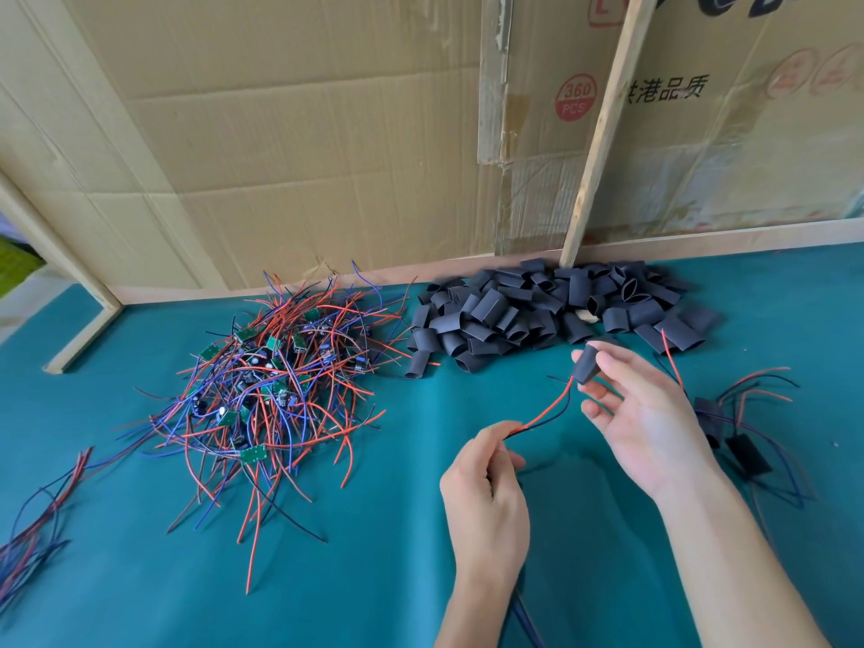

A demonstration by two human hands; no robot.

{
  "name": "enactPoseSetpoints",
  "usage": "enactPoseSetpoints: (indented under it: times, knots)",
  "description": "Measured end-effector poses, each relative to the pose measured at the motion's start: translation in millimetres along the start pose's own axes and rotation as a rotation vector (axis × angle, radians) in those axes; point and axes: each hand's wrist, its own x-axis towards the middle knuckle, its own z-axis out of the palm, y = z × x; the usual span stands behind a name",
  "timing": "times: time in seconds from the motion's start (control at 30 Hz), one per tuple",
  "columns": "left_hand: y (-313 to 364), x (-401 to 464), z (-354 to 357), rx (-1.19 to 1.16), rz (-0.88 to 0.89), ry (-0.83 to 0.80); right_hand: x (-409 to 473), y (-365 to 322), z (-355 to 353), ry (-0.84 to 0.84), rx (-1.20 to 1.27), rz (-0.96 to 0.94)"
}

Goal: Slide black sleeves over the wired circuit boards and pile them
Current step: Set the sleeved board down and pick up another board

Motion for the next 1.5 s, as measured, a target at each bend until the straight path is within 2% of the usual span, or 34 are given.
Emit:
enactPoseSetpoints:
  times: [0.2,0.5,0.7,0.8,1.0,1.27,1.4,1.5]
  knots:
    - [0,0,-1,-0.001,-0.008,0.006,0,7,2,-0.043,0.003,0.021]
    - [-1,1,-1,0.003,0.006,0.005,-1,9,5,0.075,-0.077,-0.056]
    - [-2,1,-1,-0.009,0.014,0.015,0,12,6,0.094,-0.051,-0.021]
    - [-2,1,-1,-0.011,0.023,0.016,-1,13,8,0.042,0.038,0.055]
    - [-1,-1,0,-0.059,0.006,0.048,-5,25,20,-0.056,0.064,0.151]
    - [0,0,-2,-0.124,-0.05,-0.005,-15,33,32,-0.253,-0.175,0.171]
    - [-1,0,-2,-0.087,-0.026,-0.055,-16,32,31,-0.199,-0.192,0.094]
    - [-1,0,-1,-0.082,-0.031,-0.077,-12,30,29,-0.101,-0.054,0.05]
